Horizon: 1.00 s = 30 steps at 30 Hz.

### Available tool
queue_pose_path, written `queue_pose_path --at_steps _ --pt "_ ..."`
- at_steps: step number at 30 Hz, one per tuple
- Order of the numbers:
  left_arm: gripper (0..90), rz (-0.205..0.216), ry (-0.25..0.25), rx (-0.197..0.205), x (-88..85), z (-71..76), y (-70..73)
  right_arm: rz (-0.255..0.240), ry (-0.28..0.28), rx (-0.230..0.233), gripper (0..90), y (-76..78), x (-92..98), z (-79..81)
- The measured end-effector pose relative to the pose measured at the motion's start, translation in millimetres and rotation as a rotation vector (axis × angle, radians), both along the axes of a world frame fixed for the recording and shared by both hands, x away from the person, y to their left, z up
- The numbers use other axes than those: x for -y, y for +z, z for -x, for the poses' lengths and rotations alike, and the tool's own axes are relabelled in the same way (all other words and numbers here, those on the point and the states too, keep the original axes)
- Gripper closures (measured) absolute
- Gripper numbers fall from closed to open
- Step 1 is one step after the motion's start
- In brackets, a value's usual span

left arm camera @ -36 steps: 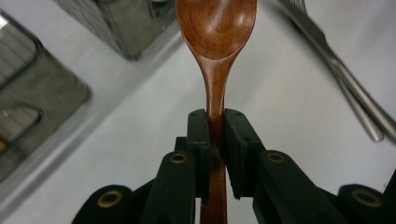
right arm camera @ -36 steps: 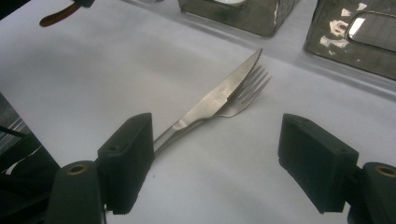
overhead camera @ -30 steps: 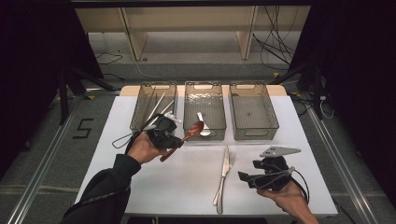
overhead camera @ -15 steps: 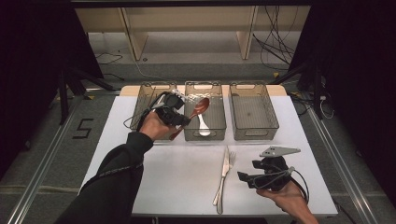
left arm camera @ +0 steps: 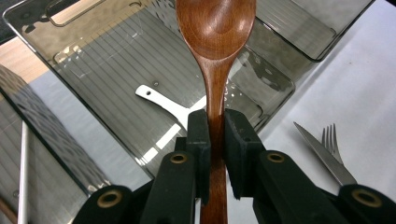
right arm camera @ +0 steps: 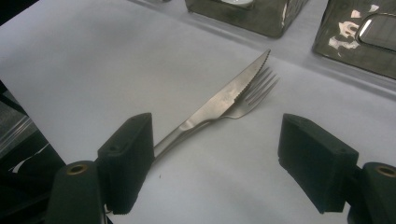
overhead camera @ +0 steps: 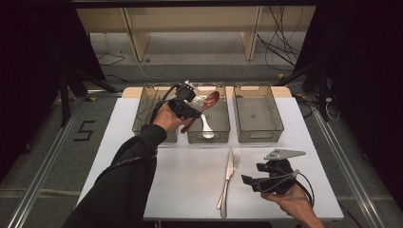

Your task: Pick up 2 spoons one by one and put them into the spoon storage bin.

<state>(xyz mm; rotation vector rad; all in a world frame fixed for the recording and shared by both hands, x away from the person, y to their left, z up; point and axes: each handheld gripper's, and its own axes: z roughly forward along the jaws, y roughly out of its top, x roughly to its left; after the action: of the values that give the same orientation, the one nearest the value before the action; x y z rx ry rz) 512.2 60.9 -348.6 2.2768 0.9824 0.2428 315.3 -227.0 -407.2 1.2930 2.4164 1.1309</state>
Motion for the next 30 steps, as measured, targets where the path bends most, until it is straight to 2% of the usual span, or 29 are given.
queue_pose_path --at_steps 15,30 --pt "80.3 -0.021 0.032 0.004 14.3 -25.0 -7.7 -0.004 0.002 -0.002 27.6 0.0 0.7 0.0" --pt "80.1 0.001 0.057 -0.006 18.2 -37.2 -21.5 -0.003 0.006 -0.001 27.7 0.6 1.3 0.1"
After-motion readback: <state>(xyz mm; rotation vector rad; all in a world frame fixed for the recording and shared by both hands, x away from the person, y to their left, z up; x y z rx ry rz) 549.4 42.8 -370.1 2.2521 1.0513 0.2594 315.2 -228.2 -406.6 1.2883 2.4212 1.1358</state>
